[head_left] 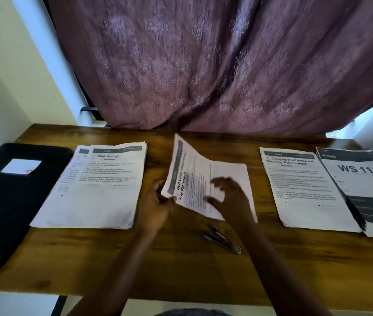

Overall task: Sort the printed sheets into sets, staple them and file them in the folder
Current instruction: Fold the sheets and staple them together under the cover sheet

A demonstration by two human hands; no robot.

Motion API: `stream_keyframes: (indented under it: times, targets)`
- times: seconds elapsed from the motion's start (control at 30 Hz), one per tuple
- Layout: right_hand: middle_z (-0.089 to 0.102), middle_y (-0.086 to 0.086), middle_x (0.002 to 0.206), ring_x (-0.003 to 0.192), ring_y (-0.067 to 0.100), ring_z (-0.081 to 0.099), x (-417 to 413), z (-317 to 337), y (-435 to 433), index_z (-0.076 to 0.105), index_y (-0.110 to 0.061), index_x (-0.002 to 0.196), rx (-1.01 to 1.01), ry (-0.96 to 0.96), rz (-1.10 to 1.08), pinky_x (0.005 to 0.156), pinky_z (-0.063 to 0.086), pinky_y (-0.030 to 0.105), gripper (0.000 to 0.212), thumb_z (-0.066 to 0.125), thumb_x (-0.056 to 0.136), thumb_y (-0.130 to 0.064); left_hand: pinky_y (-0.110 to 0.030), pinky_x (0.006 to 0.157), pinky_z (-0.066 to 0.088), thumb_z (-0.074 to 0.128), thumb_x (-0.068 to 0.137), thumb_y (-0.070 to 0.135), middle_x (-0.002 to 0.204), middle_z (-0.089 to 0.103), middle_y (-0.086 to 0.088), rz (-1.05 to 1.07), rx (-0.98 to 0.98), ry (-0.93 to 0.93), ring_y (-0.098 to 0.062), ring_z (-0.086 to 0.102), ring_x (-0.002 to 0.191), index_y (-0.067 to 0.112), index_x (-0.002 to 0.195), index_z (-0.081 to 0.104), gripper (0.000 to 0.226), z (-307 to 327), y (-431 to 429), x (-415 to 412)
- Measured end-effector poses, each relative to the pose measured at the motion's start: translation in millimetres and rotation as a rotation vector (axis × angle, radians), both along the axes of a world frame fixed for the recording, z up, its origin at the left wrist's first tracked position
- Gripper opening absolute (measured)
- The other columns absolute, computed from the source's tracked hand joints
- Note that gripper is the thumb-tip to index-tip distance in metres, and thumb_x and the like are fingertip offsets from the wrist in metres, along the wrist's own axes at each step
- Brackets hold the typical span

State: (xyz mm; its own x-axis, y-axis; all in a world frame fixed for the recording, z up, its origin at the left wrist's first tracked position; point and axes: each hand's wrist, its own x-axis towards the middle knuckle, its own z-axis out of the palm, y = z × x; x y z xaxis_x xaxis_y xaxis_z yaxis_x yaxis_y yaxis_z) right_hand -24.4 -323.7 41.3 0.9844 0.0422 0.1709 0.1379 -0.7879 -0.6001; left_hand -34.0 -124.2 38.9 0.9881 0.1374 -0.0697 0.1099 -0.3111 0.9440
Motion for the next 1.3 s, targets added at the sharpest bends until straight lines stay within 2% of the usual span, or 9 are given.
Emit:
stream_keyframes:
  times: [0.1,0.2,0.4,0.53,0.7,0.8,0.97,1.1,1.3]
  targets:
    - [0.046,-0.005,0.132,0.122,0.014,0.043,50,35,5,0.042,-0.02,0.138,0.26,-0.03,0.019,0.096,0.032,0.028,0.07,0.075,0.078,-0.035,-0.007,0.068,0.049,0.073,0.083,0.015,0.096,0.064,0.024,0.005,0.1,-0.23,0.008,0.063,0.082,0.033,0.11,0.057,0.037,45,24,1]
    - [0.033,-0.015,0.144,0.132,0.008,0.032,91,51,16,0.023,-0.03,0.146,0.605,0.117,0.134,0.106,0.031,0.03,0.099,0.08,0.065,-0.037,-0.008,0.067,0.049,0.071,0.084,0.008,0.099,0.069,0.017,0.047,0.036,-0.322,0.0,0.066,0.084,0.026,0.111,0.062,0.033,84,56,6]
    - [0.069,0.012,0.11,0.102,0.033,0.065,123,54,67,0.061,0.0,0.115,0.96,0.33,0.229,0.083,0.056,0.041,0.05,0.077,0.072,-0.019,-0.031,0.067,0.057,0.062,0.087,-0.004,0.096,0.073,-0.006,0.167,-0.305,-0.376,-0.021,0.07,0.085,0.007,0.109,0.062,0.024,125,135,46]
    - [0.065,0.023,0.113,0.092,0.037,0.066,127,35,108,0.063,-0.002,0.102,1.055,0.433,0.136,0.085,0.053,0.052,0.019,0.066,0.084,-0.006,-0.036,0.072,0.054,0.074,0.082,0.016,0.111,0.07,-0.013,0.224,-0.354,-0.023,-0.026,0.069,0.087,0.015,0.124,0.056,0.046,98,189,85]
    - [0.064,0.017,0.105,0.077,0.027,0.062,116,-18,143,0.057,-0.015,0.082,0.954,0.566,-0.097,0.077,0.053,0.044,0.015,0.064,0.086,-0.003,-0.028,0.063,0.05,0.073,0.08,0.004,0.091,0.07,-0.011,0.247,-0.155,0.384,-0.022,0.063,0.071,0.005,0.108,0.063,0.03,23,204,78]
    - [0.065,0.021,0.111,0.087,0.035,0.064,112,-42,158,0.055,-0.019,0.078,0.891,0.601,-0.181,0.083,0.053,0.049,0.02,0.068,0.083,-0.005,-0.024,0.052,0.051,0.07,0.08,-0.004,0.091,0.07,-0.017,0.311,-0.136,0.326,-0.023,0.067,0.063,0.006,0.099,0.064,0.022,-7,209,82]
    - [0.065,0.017,0.104,0.085,0.03,0.063,122,-45,177,0.056,-0.01,0.089,0.82,0.571,-0.222,0.081,0.054,0.043,0.017,0.072,0.081,-0.008,-0.03,0.079,0.05,0.077,0.074,0.011,0.09,0.073,-0.003,0.321,0.341,0.163,-0.024,0.068,0.088,0.019,0.093,0.066,0.023,-30,227,108]
    - [0.068,0.017,0.104,0.087,0.031,0.066,132,-50,186,0.06,-0.01,0.083,0.632,0.538,-0.164,0.082,0.055,0.044,0.015,0.074,0.079,-0.01,-0.035,0.08,0.055,0.073,0.077,0.016,0.09,0.072,0.0,0.312,0.439,0.172,-0.019,0.068,0.082,0.023,0.097,0.064,0.023,-41,235,115]
    - [0.066,0.015,0.112,0.086,0.026,0.064,132,-45,185,0.061,-0.001,0.103,0.487,0.559,-0.092,0.063,0.053,0.029,0.022,0.068,0.084,-0.01,-0.037,0.076,0.052,0.062,0.086,0.019,0.104,0.064,-0.002,0.279,0.655,0.096,-0.024,0.061,0.097,0.023,0.108,0.066,0.023,-53,224,110]
